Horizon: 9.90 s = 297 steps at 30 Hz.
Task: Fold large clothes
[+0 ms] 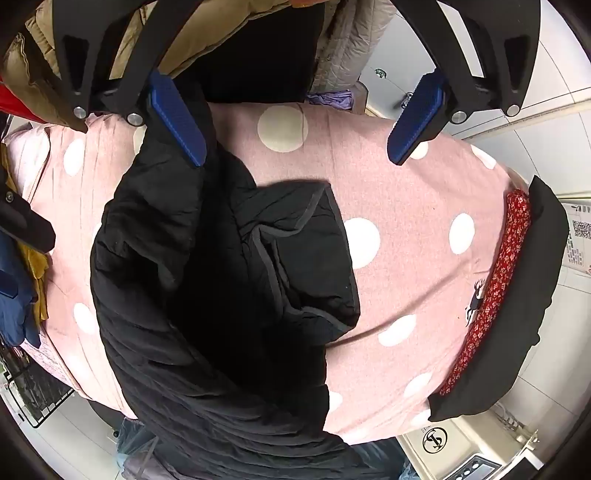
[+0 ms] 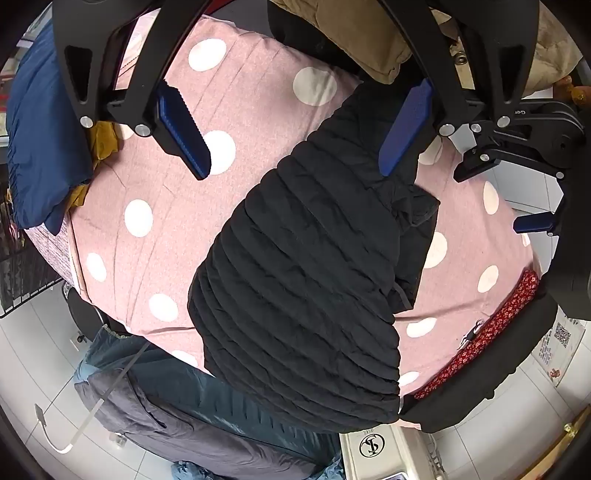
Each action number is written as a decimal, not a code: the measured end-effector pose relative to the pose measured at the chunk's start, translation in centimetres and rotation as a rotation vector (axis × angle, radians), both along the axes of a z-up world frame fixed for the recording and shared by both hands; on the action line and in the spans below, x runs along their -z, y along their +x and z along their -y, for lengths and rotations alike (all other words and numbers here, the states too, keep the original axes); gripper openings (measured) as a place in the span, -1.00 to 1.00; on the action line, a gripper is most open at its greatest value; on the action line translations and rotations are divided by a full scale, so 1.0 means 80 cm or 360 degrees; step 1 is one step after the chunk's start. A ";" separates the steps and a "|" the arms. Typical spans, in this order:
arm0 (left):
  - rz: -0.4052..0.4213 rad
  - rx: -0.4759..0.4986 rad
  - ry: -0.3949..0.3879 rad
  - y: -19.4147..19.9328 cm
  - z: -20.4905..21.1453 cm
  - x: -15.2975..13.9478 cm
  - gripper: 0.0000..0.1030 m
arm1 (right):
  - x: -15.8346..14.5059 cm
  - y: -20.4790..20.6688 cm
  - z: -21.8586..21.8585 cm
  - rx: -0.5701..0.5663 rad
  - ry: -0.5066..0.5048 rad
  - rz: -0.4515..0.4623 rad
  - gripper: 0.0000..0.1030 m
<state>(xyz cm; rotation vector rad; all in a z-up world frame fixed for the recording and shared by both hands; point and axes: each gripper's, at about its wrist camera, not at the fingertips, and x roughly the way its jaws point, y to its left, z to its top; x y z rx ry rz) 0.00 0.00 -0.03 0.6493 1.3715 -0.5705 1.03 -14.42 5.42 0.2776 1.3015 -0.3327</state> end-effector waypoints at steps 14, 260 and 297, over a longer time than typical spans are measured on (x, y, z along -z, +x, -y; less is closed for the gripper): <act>-0.0013 -0.0045 -0.0017 -0.007 -0.016 -0.006 0.87 | 0.005 0.000 -0.003 -0.0002 0.0001 -0.0018 0.77; 0.0769 -0.0161 -0.1483 0.124 -0.064 -0.347 -0.93 | -0.438 -0.439 0.083 0.0211 -0.0148 0.2183 -0.83; 0.0044 -0.0210 -0.0549 0.232 0.079 0.061 0.87 | 0.040 -0.374 0.221 0.1407 -0.0299 0.0468 0.63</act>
